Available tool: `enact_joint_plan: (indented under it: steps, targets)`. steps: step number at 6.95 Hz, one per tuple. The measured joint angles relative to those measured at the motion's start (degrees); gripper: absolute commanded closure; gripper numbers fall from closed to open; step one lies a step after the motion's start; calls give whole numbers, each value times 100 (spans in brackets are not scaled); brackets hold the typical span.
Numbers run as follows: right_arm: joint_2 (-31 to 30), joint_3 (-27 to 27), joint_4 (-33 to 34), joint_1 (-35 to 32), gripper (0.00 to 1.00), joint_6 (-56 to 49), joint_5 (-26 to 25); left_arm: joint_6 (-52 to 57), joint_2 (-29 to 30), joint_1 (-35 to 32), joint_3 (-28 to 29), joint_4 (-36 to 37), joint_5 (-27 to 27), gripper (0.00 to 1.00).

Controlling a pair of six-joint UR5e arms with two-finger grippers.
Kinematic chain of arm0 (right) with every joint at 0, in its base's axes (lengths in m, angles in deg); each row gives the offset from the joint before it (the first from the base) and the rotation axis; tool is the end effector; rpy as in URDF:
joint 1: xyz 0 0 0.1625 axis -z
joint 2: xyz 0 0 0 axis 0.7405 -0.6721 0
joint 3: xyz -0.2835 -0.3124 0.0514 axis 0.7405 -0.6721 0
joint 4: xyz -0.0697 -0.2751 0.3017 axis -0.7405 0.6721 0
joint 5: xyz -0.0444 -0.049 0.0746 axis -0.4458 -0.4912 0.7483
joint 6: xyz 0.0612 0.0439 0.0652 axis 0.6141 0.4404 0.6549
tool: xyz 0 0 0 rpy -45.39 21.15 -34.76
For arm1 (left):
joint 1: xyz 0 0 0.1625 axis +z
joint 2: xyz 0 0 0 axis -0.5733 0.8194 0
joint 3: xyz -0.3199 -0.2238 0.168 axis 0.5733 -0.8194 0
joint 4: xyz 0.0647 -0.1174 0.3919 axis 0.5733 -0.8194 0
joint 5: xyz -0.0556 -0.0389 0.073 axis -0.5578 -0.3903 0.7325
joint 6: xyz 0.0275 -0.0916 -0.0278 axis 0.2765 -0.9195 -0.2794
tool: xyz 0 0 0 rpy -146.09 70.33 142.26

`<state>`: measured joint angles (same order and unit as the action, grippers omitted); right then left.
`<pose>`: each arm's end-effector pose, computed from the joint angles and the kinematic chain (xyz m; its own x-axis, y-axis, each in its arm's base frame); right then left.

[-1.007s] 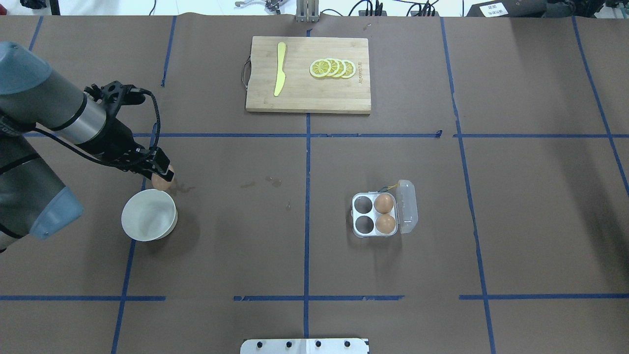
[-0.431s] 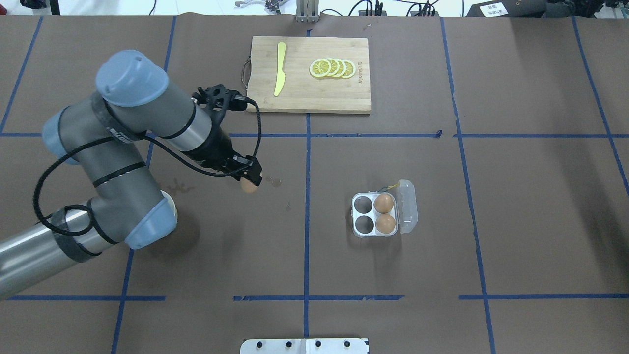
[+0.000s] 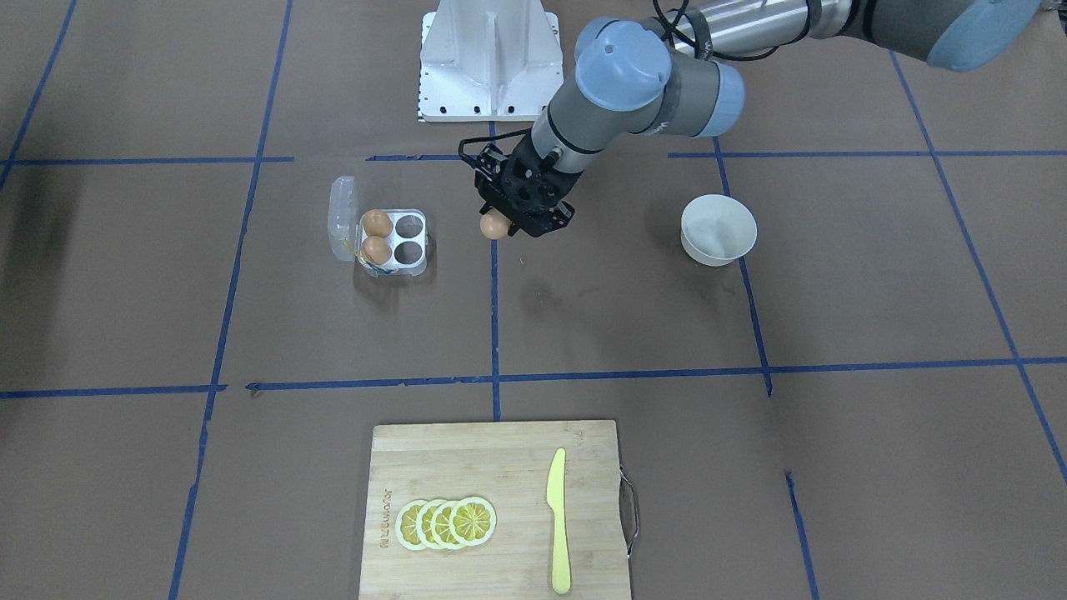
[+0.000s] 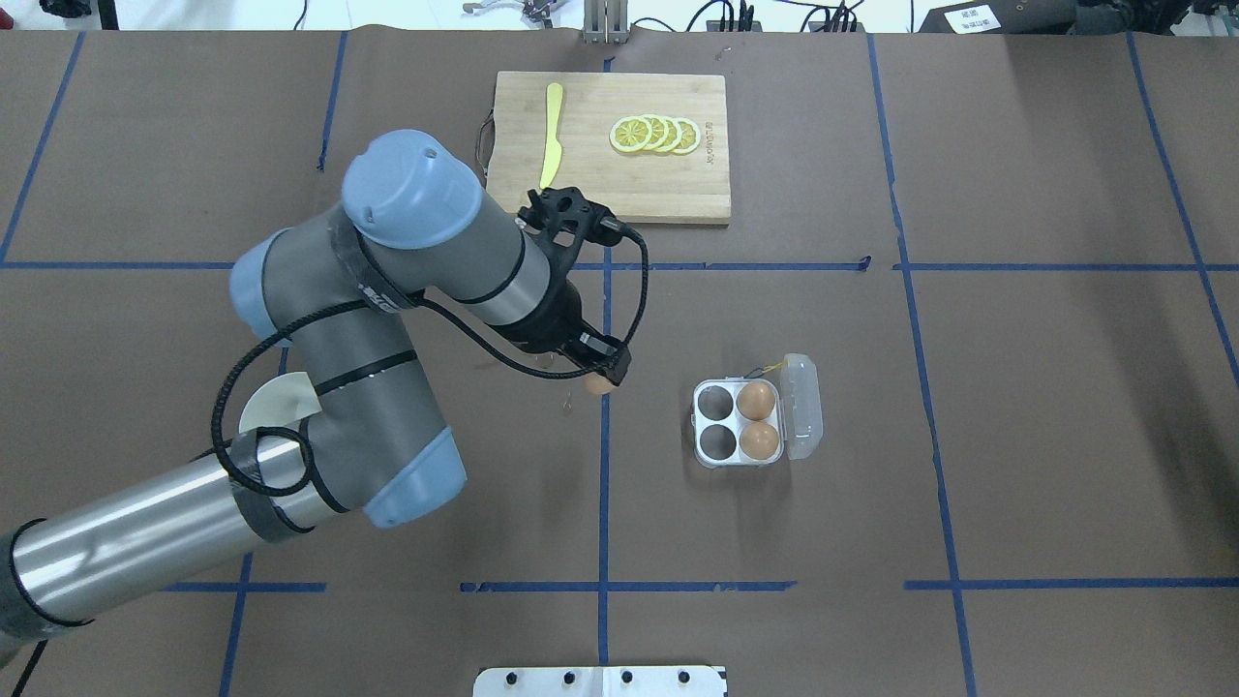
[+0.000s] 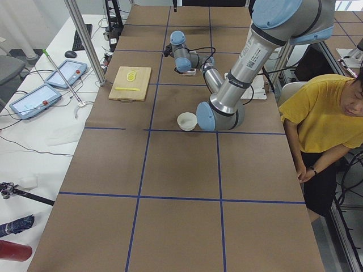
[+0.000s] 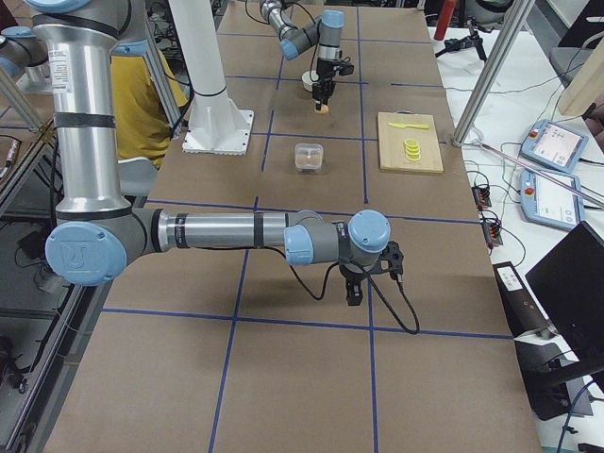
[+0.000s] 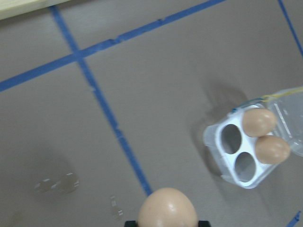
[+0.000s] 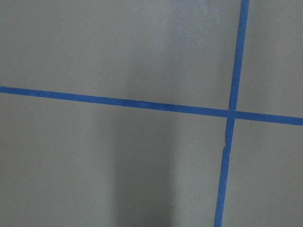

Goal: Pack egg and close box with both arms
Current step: 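Lift the egg out of the bowl and carry it to the carton, then lower the egg into an empty carton slot and open the left gripper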

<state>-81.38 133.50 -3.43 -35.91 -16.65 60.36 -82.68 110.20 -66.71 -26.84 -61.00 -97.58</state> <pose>-0.0009 -0.5140 0.6244 0.6178 -0.0980 0.7802 0.0677 0.9952 0.0713 0.5433 -0.4309 0.1389 0.2784 0.5437 -0.7918 -0.2282 0.8382 0.4954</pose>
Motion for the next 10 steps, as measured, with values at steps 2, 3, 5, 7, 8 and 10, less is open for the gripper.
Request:
enact_joint_plan:
  steps: [2, 3, 5, 7, 8, 10]
  targets:
    - [0, -2, 0, 4, 0, 2, 24, -26, 403, 409, 357, -197, 430, 100]
    - [0, 5, 0, 7, 0, 6, 29, -48, 489, 560, 566, -462, 684, 100]
    - [0, 16, 1, 10, 0, 8, 61, -65, 648, 707, 860, -705, 1002, 100]
    - [0, 18, 0, 10, 0, 9, 74, -67, 828, 808, 1153, -813, 1262, 100]
    - [-1, 15, 1, 10, 0, 9, 77, -152, 882, 883, 1227, -835, 1395, 100]
    - [-6, 13, 0, 10, 0, 9, 80, -425, 910, 974, 1262, -845, 1475, 94]
